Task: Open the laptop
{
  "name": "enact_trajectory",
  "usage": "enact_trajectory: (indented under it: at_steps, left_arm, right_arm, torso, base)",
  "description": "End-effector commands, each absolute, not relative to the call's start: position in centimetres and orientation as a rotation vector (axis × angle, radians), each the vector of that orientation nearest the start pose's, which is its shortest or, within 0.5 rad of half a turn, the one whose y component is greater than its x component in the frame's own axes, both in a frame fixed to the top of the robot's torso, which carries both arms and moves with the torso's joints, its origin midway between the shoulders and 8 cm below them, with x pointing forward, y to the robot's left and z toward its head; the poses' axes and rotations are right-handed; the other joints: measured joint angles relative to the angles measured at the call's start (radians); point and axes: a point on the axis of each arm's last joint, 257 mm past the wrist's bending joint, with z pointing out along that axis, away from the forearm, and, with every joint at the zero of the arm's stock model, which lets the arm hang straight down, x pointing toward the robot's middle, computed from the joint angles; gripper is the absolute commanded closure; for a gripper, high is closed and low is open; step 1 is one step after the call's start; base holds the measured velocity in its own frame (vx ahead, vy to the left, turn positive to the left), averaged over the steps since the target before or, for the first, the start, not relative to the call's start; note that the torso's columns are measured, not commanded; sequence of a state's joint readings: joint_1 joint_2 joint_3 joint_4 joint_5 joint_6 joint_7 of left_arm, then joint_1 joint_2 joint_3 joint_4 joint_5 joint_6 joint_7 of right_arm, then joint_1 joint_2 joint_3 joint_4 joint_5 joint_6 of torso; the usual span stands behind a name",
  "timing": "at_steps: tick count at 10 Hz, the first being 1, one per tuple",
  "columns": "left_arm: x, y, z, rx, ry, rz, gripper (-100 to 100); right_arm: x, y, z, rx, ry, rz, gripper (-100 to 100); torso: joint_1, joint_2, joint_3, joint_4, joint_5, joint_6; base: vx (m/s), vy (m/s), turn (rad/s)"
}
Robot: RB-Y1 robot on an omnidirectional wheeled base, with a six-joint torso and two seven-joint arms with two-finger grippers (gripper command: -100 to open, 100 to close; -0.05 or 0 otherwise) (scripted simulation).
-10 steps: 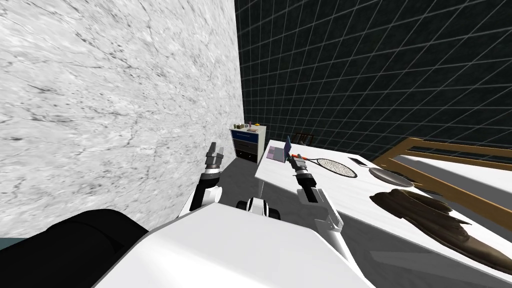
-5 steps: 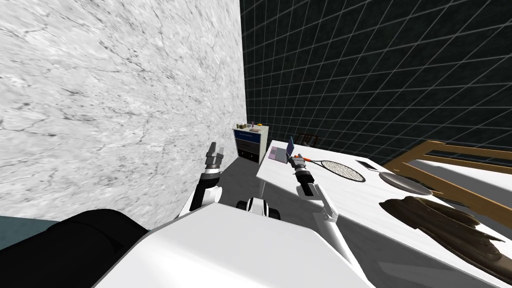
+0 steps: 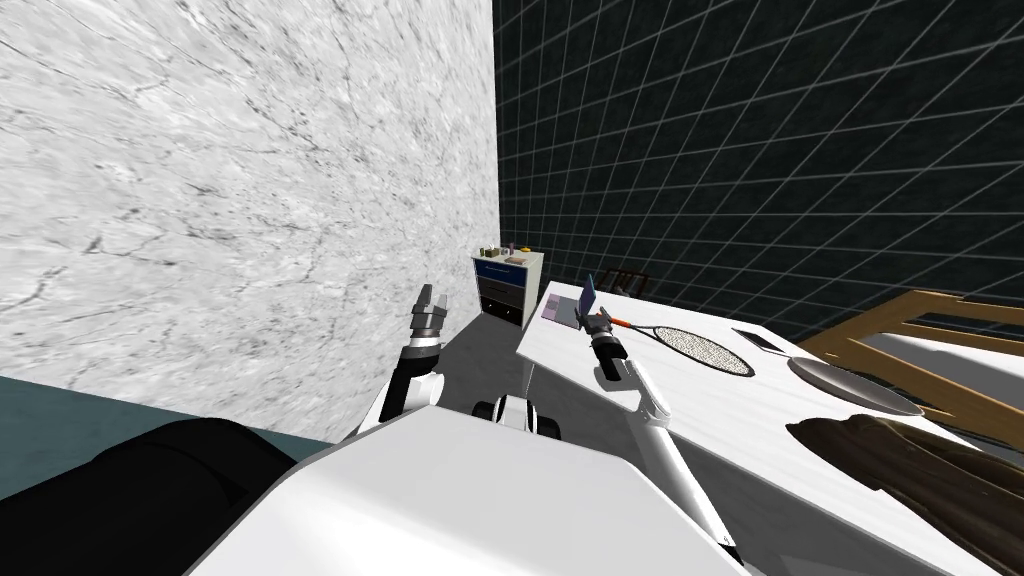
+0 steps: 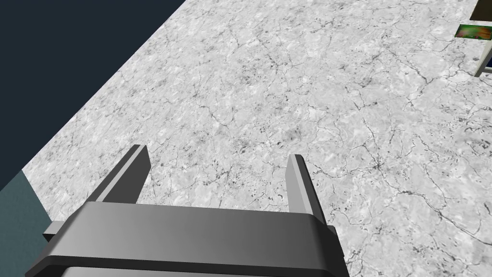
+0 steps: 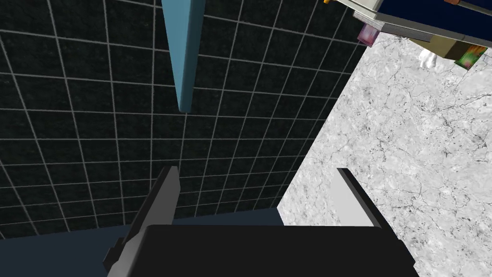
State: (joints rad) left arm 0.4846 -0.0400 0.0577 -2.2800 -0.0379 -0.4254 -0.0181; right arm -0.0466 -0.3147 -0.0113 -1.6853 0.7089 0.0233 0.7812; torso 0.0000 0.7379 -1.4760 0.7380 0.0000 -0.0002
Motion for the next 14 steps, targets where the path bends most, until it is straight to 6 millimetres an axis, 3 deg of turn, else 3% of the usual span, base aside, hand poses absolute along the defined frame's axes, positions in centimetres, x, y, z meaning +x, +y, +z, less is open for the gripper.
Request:
enact_trajectory:
  at_steps: [1,3,4,8,14]
  left_arm:
    - [35.3,30.0,1.5,-0.701,0.641,-1.193,0]
    - [35.3,30.0,1.5,-0.701,0.641,-1.193,0]
    - [35.3,30.0,1.5,-0.701,0.641,-1.193,0]
    - [35.3,30.0,1.5,-0.701,0.641,-1.193,0]
    - [35.3,30.0,1.5,-0.701,0.641,-1.193,0]
  right_arm:
    - [56.9,-31.5,-14.4,-0.251,1.449,-0.311,-100]
    - [58.2,-33.7,-15.1,-0.32,1.476,-0.453,-100]
    - [58.2,-33.7,-15.1,-0.328,1.475,-0.462,-100]
    - [59.6,-36.9,-15.5,-0.432,1.499,-0.667,-100]
    - [61.1,-42.3,-14.4,-0.578,1.503,-0.973,-100]
  torso:
    - [0.0,0.0,0.0,0.0,0.0,0.001]
    - [0.0,0.0,0.0,0.0,0.0,0.0]
    - [0.0,0.0,0.0,0.0,0.0,0.0]
    - [0.0,0.0,0.0,0.0,0.0,0.0]
    - [0.0,0.0,0.0,0.0,0.0,0.0]
  base:
    - [-0.006,-0.004,0.066]
    - [-0.009,-0.003,0.147]
    - [-0.006,-0.006,0.024]
    - [-0.006,-0.004,0.074]
    - [-0.006,-0.003,0.079]
